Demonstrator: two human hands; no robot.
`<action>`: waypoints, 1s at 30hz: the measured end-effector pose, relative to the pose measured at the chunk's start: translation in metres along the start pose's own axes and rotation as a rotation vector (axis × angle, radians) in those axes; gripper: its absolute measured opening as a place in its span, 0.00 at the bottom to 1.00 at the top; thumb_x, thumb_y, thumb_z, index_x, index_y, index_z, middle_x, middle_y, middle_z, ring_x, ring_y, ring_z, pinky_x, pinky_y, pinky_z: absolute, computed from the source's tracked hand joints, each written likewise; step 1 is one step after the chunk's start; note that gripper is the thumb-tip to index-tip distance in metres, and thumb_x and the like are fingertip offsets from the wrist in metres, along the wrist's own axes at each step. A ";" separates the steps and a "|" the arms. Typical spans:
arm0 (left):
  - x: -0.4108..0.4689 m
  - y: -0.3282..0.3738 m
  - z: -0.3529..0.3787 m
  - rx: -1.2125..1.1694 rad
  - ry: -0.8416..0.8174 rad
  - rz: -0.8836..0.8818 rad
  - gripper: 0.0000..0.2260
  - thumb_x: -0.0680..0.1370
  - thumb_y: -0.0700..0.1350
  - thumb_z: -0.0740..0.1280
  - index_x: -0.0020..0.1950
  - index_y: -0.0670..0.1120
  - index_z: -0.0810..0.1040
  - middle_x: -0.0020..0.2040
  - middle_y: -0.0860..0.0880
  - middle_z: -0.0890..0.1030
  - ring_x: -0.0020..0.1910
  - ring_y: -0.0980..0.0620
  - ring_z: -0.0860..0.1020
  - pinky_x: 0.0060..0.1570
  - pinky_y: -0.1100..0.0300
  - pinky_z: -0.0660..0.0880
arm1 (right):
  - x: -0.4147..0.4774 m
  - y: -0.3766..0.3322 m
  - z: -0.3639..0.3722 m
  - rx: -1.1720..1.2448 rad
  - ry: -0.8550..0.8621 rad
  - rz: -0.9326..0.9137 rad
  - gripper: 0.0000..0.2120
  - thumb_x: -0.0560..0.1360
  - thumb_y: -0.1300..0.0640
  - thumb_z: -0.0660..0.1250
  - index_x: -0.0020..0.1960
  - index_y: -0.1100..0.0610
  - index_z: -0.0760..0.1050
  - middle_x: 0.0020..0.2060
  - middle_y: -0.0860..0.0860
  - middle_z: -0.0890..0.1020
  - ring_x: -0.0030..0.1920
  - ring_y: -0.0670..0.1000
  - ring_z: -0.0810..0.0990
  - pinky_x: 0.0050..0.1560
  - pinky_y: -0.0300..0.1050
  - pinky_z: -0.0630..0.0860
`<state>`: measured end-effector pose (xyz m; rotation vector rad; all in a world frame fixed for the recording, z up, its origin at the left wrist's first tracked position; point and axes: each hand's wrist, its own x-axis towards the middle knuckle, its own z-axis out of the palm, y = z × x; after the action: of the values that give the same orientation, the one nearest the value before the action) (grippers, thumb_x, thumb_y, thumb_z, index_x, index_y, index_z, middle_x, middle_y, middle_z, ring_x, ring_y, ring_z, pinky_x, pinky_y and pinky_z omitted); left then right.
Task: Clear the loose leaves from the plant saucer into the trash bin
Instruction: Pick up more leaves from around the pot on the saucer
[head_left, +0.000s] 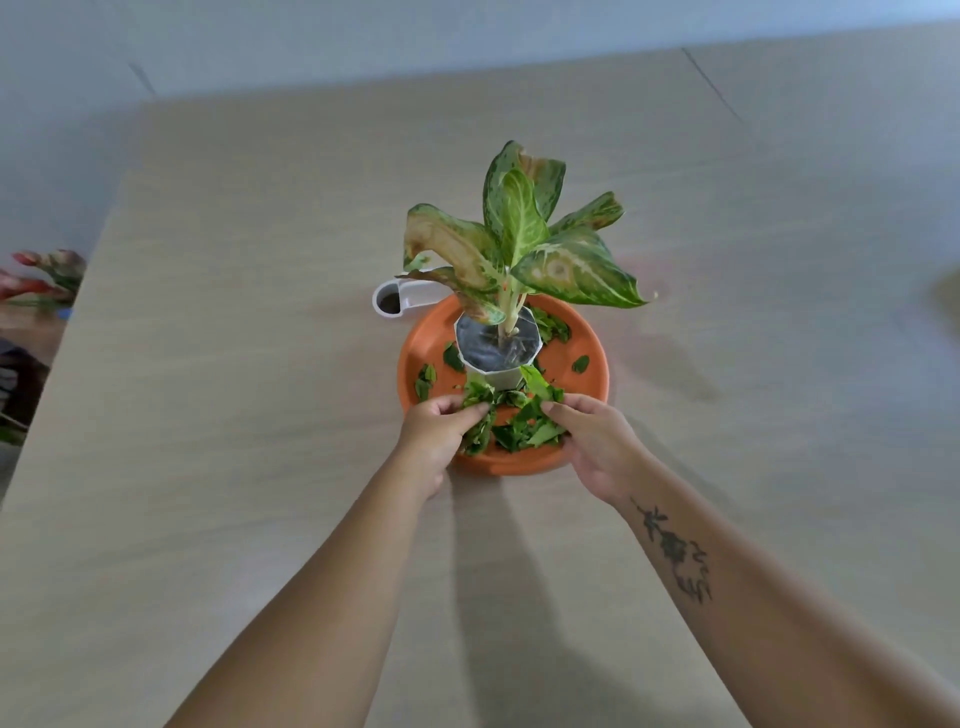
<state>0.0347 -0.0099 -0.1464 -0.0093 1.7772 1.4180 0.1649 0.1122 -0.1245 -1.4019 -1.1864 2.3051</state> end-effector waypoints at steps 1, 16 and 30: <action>-0.003 0.000 0.000 -0.039 -0.008 -0.024 0.11 0.69 0.42 0.76 0.50 0.43 0.83 0.48 0.43 0.86 0.50 0.43 0.84 0.59 0.44 0.78 | -0.003 0.001 0.000 0.029 -0.010 0.000 0.14 0.76 0.64 0.66 0.59 0.70 0.74 0.54 0.66 0.82 0.54 0.63 0.82 0.54 0.58 0.80; -0.038 0.011 0.024 -0.250 -0.187 0.001 0.02 0.75 0.36 0.70 0.46 0.41 0.81 0.37 0.48 0.86 0.37 0.54 0.85 0.34 0.64 0.79 | -0.042 -0.008 -0.006 0.246 -0.073 -0.122 0.07 0.77 0.66 0.64 0.53 0.66 0.75 0.47 0.61 0.84 0.42 0.53 0.85 0.37 0.42 0.81; -0.080 -0.006 0.122 -0.226 -0.401 -0.040 0.03 0.75 0.34 0.69 0.42 0.41 0.80 0.35 0.46 0.84 0.34 0.53 0.82 0.38 0.63 0.81 | -0.095 -0.005 -0.116 0.370 0.072 -0.251 0.06 0.76 0.68 0.64 0.52 0.67 0.76 0.44 0.60 0.84 0.42 0.53 0.84 0.43 0.42 0.82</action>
<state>0.1616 0.0488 -0.1041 0.1116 1.2801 1.4672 0.3084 0.1268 -0.0846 -1.1227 -0.8080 2.1400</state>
